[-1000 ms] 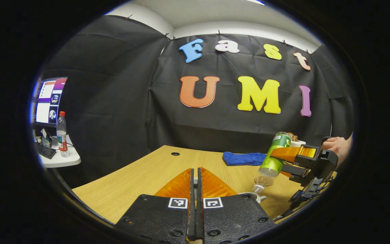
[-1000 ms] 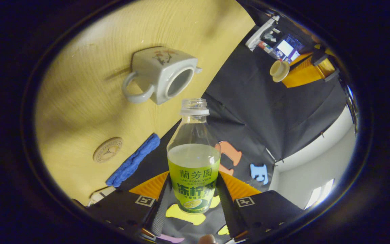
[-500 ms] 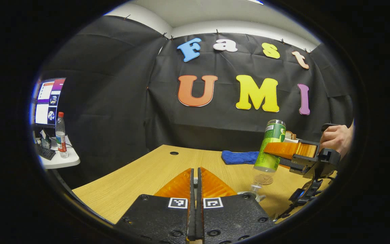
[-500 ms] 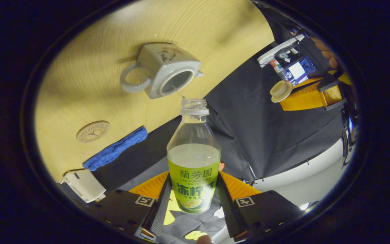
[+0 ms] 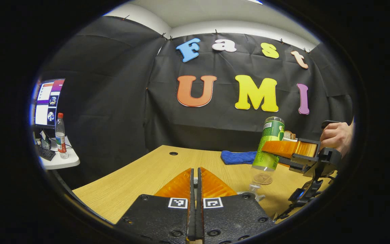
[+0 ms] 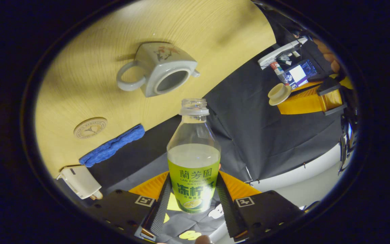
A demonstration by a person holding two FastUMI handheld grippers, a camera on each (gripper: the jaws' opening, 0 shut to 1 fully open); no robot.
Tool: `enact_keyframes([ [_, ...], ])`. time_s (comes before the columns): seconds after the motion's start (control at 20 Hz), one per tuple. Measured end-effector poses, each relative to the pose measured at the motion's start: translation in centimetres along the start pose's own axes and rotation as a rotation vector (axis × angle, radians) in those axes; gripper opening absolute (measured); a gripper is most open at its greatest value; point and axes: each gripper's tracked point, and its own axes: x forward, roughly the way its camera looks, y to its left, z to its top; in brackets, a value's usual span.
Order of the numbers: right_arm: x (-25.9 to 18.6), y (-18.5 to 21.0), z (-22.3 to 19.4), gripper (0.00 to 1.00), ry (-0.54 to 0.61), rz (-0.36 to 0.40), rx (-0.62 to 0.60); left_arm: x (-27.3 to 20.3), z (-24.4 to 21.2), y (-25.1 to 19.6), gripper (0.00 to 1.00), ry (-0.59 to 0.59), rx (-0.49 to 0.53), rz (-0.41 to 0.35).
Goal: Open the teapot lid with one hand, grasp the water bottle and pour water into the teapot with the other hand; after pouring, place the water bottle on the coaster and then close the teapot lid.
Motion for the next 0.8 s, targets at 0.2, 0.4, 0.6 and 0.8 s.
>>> enact_keyframes([
  [0.2,-0.1,-0.1,0.0,0.71,-0.003,-0.014,0.012,-0.1,0.0,-0.1,0.03,0.0,0.0,0.0],
  [0.4,-0.6,1.1,-0.2,0.72,0.015,0.023,0.129,0.0,0.0,0.0,0.03,0.004,-0.001,0.004],
  [0.6,-1.8,4.3,-1.1,0.71,0.07,0.112,0.444,0.0,0.2,-0.3,0.03,-0.004,-0.003,0.001],
  [0.8,-3.5,6.2,-2.4,0.72,0.164,0.205,0.927,0.1,0.2,-1.2,0.03,-0.006,0.018,-0.011],
])
